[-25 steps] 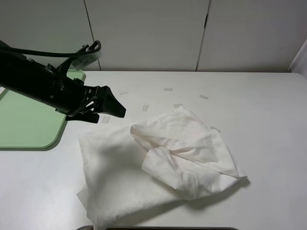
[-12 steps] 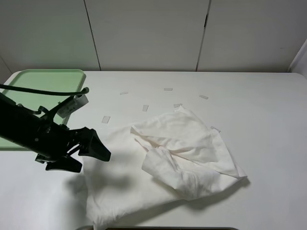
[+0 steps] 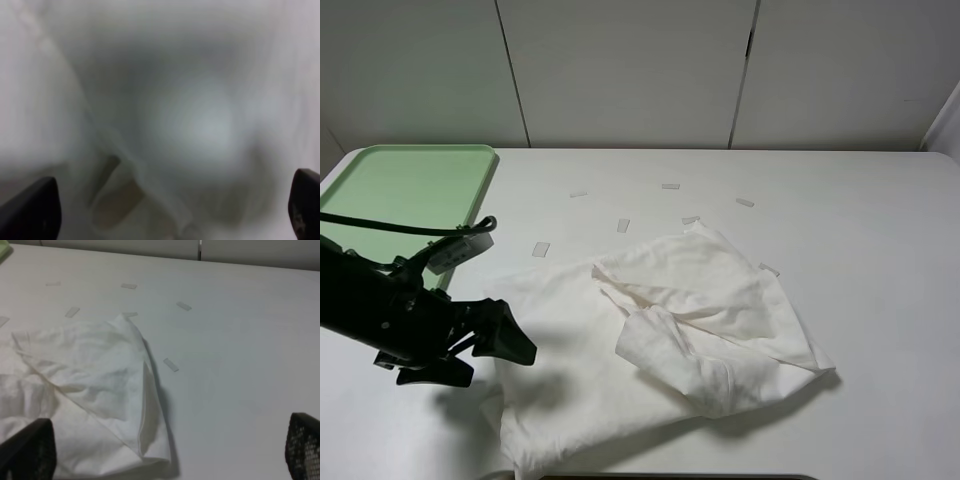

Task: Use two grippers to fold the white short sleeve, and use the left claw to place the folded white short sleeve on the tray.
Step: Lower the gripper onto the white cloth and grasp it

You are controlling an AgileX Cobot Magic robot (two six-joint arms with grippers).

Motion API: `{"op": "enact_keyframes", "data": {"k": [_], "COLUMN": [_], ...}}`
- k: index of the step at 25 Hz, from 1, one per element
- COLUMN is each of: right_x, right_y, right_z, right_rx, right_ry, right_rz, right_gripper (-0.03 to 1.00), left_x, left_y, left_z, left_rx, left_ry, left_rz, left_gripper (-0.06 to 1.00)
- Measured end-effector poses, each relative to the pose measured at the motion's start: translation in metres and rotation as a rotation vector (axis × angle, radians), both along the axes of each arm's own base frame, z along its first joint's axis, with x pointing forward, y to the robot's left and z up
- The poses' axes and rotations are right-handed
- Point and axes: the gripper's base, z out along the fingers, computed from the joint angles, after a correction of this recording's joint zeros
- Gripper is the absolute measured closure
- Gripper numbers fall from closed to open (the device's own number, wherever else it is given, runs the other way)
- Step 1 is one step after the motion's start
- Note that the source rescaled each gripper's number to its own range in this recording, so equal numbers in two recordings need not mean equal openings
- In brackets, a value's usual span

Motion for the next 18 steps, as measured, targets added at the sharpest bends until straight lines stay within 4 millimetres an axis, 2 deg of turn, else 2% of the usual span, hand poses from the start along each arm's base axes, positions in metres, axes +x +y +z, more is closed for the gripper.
{"op": "enact_keyframes", "data": {"k": [10,15,18], "right_x": [0.000,0.000,0.000], "right_y": [0.000,0.000,0.000], "right_z": [0.000,0.000,0.000], "right_rx": [0.000,0.000,0.000], "right_ry": [0.000,0.000,0.000], "right_rz": [0.000,0.000,0.000], "right_gripper": [-0.03,-0.03,-0.03], "left_x": [0.003,0.001,0.003], "left_y": [0.002,-0.005,-0.016], "left_z": [-0.008,-0.017,-0.021], "left_rx": [0.032,0.014,-0.028], "left_ry": [-0.042,-0.006,0.002], "left_rz": [-0.020,-0.031,-0.054], "left_gripper": [0.05,0.05,0.08]}}
